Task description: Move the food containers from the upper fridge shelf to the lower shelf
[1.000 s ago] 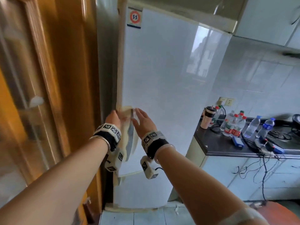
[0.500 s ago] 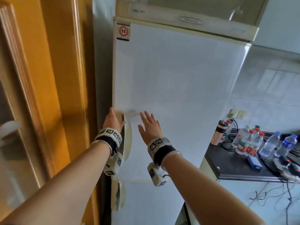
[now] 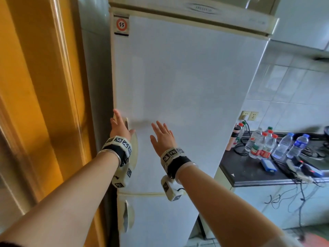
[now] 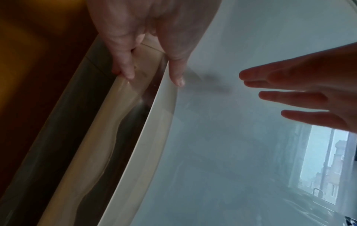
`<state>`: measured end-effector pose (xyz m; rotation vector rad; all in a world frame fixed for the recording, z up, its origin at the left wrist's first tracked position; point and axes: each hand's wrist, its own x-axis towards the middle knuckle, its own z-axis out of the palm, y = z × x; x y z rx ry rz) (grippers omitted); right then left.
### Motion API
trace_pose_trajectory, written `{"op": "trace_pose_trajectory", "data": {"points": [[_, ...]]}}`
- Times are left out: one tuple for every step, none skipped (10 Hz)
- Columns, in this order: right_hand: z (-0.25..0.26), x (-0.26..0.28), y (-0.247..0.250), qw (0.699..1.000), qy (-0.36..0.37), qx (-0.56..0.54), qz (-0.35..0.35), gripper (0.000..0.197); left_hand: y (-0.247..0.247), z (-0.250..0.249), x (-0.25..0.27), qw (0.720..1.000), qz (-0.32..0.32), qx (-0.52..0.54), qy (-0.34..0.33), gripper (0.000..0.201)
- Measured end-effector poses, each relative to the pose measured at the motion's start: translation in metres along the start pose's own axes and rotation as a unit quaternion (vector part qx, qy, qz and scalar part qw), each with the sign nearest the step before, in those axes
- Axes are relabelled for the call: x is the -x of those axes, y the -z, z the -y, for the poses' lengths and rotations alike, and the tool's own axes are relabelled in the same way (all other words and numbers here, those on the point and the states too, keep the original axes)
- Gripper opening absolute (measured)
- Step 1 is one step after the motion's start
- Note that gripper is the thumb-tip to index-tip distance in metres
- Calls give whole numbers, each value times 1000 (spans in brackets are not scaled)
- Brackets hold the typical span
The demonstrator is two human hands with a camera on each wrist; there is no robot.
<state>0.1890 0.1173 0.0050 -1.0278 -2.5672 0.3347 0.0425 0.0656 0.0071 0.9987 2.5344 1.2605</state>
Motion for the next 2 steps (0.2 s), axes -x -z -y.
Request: {"op": "trace_pose_trajectory", "data": {"points": [[-3,4,-5,1000,1,4,6,52,9,-1,4,1000,16,17,2,94],[-10,8,-7,1000,-8,6,22,52,17,0,15,1000,0,-8,5,84]]}}
